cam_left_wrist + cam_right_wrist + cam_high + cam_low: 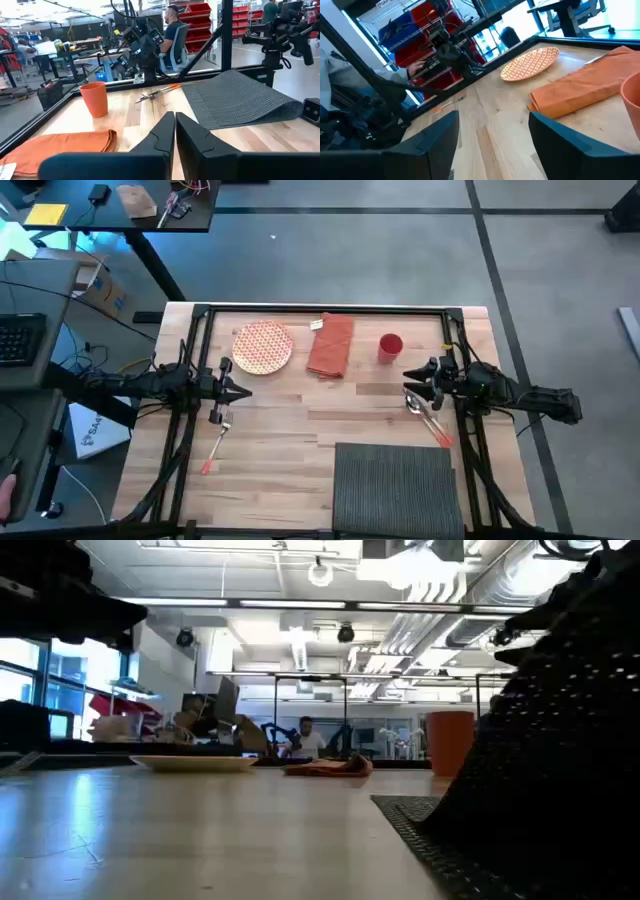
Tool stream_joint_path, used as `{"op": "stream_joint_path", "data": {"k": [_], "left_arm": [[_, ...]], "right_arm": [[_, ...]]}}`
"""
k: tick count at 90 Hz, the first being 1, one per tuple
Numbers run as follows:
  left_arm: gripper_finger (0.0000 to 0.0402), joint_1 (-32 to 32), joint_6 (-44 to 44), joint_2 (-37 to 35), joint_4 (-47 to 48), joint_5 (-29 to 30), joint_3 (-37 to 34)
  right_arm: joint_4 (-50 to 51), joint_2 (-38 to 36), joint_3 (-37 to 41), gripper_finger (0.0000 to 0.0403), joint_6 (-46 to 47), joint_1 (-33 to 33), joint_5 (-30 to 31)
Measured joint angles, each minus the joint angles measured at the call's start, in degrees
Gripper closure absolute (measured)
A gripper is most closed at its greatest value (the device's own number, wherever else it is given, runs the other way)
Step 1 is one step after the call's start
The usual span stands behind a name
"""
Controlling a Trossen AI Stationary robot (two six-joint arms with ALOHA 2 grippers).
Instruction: Set table place
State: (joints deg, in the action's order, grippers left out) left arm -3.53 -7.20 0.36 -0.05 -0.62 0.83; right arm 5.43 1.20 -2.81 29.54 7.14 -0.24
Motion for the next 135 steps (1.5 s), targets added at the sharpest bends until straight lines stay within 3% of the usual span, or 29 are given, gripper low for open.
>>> {"op": "stream_joint_path", "data": {"k": [124,135], "left_arm": [[0.0401,0.0,0.01,0.0,-0.11,-0.02,-0.01],[0.0401,0.0,5.37,0.02,-2.62,-0.13,-0.01]], "right_arm": [[0.0,0.01,-0.02,0.0179,0.0,0.0,-0.01],[0.0,0.01,0.0,0.0179,0.0,0.0,0.01]]}}
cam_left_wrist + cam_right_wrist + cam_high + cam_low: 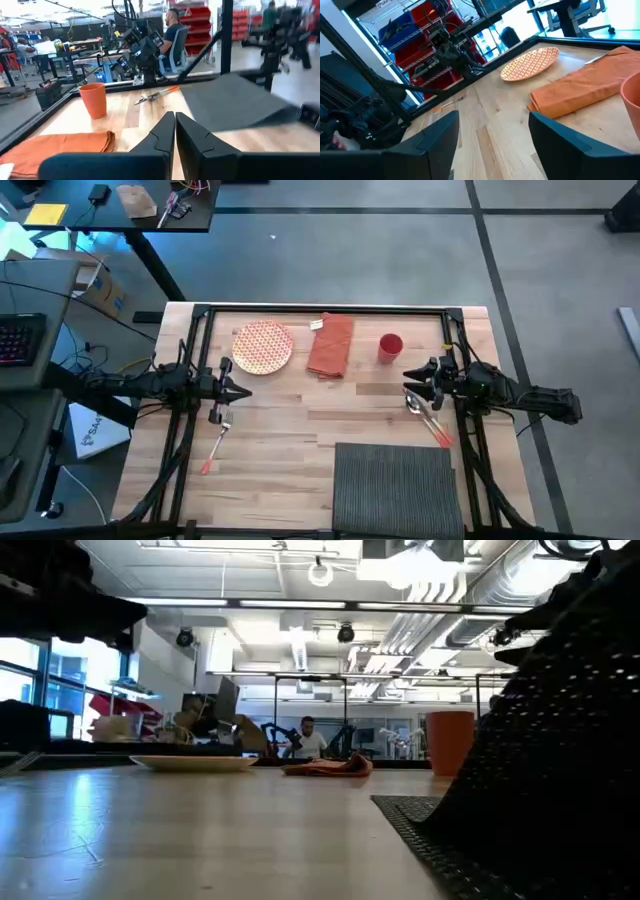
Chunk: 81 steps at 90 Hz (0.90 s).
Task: Set table place
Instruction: Move the fork to the left of the spoon
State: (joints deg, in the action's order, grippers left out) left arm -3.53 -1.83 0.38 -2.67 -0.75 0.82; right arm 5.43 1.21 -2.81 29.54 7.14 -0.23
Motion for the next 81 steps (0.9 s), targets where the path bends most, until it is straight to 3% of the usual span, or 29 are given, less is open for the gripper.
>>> {"op": "stream_joint_path", "data": {"k": [13,29,38,54,59,67,81], "left_arm": [[0.0401,0.0,19.17,-0.02,-9.1,0.65,0.0],[0.0401,0.0,41.18,-0.02,-16.88,9.34,0.02],[0.0401,0.0,45.06,0.0,-16.75,11.28,0.02],[0.0401,0.09,44.01,0.0,-16.55,14.49,0.07],[0.0401,0.06,43.51,0.4,-12.13,12.81,1.68],[0.0401,-0.11,44.77,3.91,4.56,11.12,8.26],[0.0401,-1.58,42.4,17.82,31.16,8.17,21.55]], "right_arm": [[0.0,-0.02,0.0,0.0179,0.01,0.0,-0.01],[0.0,0.0,0.0,0.0179,0.01,0.0,-0.01],[0.0,0.0,0.0,0.0179,0.02,0.0,0.0],[0.0,-0.02,0.0,0.0179,0.02,0.0,-0.01],[0.0,-0.02,-0.01,0.0179,0.02,0.0,-0.02],[0.0,-0.02,-0.01,0.0179,0.01,0.0,-0.02],[0.0,0.0,0.0,0.0179,0.02,0.0,-0.02]]}}
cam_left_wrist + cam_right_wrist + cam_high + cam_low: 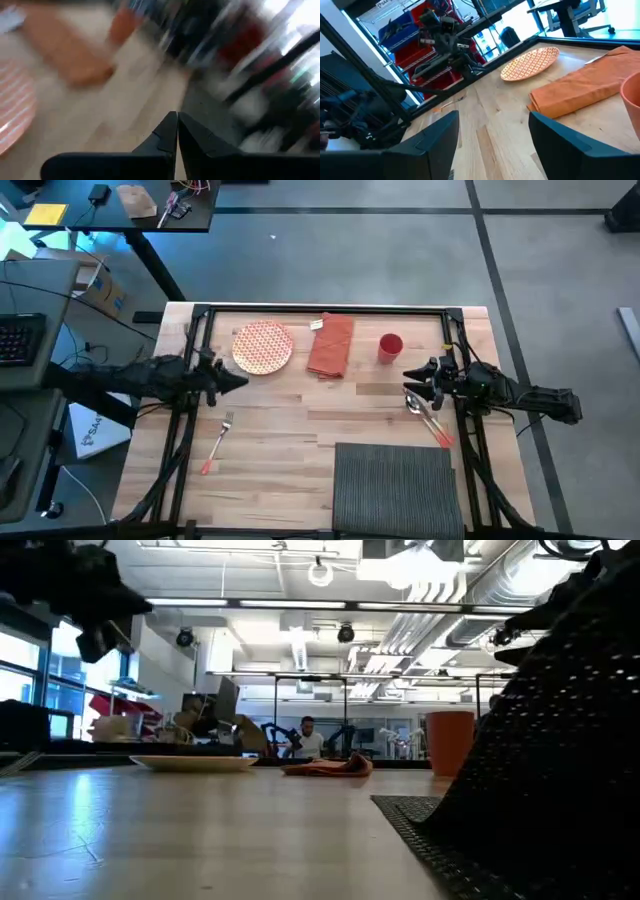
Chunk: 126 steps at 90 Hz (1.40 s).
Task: Set table place
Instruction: Move the fork to the left of the spoon
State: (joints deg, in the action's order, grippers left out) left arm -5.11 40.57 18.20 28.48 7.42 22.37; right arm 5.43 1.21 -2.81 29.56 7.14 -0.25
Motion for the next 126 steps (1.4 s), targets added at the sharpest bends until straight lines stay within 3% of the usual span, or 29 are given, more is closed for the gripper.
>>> {"op": "stream_joint_path", "data": {"k": [7,25,44,63,82,99,126], "left_arm": [[0.0401,-0.93,5.27,8.48,7.93,-2.68,3.96],[0.0395,-3.55,26.7,25.36,15.63,-18.34,4.65],[0.0334,-5.56,38.6,35.32,23.47,-26.88,4.57],[0.0291,-6.95,40.69,41.66,23.26,-23.83,4.57],[0.0331,-7.47,36.84,50.13,21.63,-24.14,4.57],[0.036,-7.39,32.49,56.69,20.83,-27.8,4.85],[0.0357,-7.3,31.13,54.54,22.83,-25.57,5.17]], "right_arm": [[0.0,0.0,0.0,0.0179,0.01,0.0,0.02],[0.0,0.0,0.0,0.0179,0.01,0.0,0.01],[0.0,0.0,0.0,0.0179,-0.01,0.0,0.02],[0.0,0.0,-0.01,0.0179,-0.01,0.0,-0.01],[0.0,0.0,0.0,0.0179,-0.01,0.0,0.0],[0.0,0.0,0.0,0.0179,-0.01,0.0,0.0],[0.0,0.0,-0.02,0.0179,0.01,0.0,-0.01]]}}
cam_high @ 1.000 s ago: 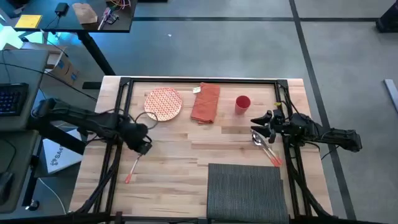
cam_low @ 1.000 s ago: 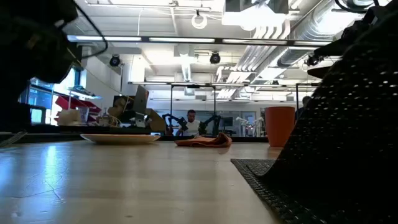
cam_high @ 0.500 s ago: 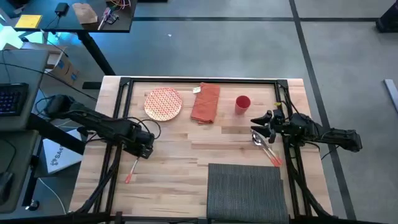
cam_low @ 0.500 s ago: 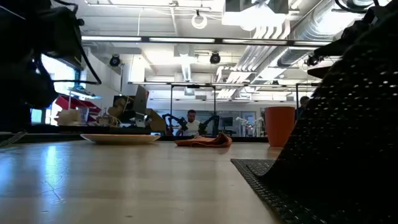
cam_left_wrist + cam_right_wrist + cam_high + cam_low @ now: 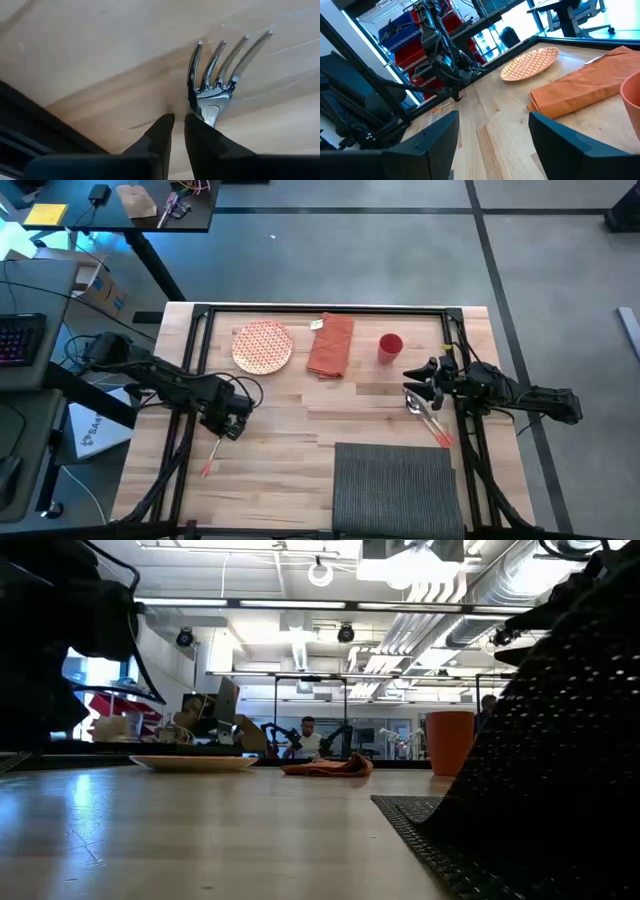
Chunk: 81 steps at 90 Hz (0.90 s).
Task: Set table place
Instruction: Move the fork to the left of the spoon
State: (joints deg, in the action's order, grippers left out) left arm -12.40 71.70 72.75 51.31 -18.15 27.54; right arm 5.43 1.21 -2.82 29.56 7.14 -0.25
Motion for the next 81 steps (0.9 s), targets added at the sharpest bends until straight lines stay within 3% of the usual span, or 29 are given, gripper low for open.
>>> {"op": "stream_joint_path", "data": {"k": [10,23,47,59,81], "left_arm": [[0.0336,0.03,0.05,-3.05,2.23,0.64,0.61],[0.0307,-0.86,2.52,-6.38,1.13,-2.89,1.04],[0.0281,-5.25,5.58,-4.43,-6.72,-1.3,-2.42],[0.0303,-5.96,8.47,-2.24,-13.23,-1.54,-4.44],[0.0392,-6.01,8.15,-1.7,-15.51,-1.09,-4.68]], "right_arm": [[0.0,-0.02,0.01,0.0179,-0.02,0.0,0.0],[0.0,0.02,0.01,0.0179,-0.02,0.0,0.0],[0.0,0.0,0.02,0.0179,0.0,0.0,0.0],[0.0,0.0,0.02,0.0179,-0.02,0.0,0.0],[-0.02,0.0,0.01,0.0179,0.0,0.0,0.0]]}}
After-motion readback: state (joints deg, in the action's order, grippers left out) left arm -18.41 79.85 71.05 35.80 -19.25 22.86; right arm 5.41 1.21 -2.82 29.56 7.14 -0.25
